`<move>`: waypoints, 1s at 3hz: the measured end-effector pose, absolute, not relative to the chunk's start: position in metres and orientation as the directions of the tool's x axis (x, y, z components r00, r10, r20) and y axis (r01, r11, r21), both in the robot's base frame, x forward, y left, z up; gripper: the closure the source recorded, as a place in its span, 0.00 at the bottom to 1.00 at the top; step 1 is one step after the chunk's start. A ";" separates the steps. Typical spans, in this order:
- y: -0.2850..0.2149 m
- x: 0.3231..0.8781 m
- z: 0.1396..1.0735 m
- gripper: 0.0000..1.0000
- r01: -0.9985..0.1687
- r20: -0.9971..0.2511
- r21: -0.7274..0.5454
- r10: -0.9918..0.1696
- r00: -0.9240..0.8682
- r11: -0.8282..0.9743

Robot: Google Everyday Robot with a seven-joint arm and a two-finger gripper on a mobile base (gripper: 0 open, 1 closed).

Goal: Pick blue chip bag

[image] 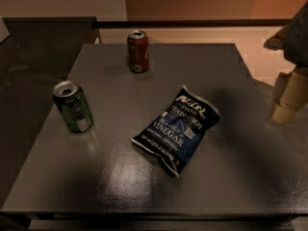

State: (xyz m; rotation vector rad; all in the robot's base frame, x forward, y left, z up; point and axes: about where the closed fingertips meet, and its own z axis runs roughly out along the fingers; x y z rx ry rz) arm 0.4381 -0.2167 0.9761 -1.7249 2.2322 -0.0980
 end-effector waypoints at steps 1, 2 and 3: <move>-0.215 0.438 0.977 0.00 -0.931 -0.206 -0.252 -0.954 -0.216 0.266; -0.197 0.441 0.973 0.00 -0.951 -0.208 -0.256 -0.970 -0.123 0.175; -0.169 0.446 0.961 0.00 -0.966 -0.207 -0.255 -0.978 0.020 0.034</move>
Offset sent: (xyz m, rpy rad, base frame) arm 0.0057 0.0482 -0.0151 0.0018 0.0028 0.2697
